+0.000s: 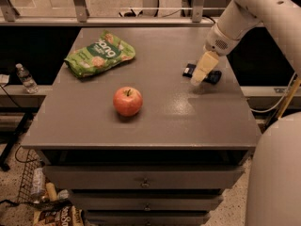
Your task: Pick rxbar blueberry
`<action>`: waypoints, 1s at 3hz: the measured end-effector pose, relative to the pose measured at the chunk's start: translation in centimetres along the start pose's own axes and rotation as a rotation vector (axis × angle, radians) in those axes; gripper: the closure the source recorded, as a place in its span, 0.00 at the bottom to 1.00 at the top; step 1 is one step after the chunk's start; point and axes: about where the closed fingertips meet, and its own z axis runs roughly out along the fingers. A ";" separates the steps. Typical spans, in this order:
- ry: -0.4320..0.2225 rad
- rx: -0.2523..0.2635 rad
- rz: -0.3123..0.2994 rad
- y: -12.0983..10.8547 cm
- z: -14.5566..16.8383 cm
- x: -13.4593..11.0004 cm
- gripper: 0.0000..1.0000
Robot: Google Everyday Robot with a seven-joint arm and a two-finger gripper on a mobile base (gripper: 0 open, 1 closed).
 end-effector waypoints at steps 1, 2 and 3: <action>0.023 0.008 -0.027 -0.1 0.6 0.9 0.00; 0.044 0.009 -0.047 0.2 1.3 1.4 0.19; 0.053 0.006 -0.072 0.6 1.7 1.4 0.41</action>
Offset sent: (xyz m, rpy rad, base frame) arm -0.0091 -0.0110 -0.0223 -0.0849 -0.0134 0.0510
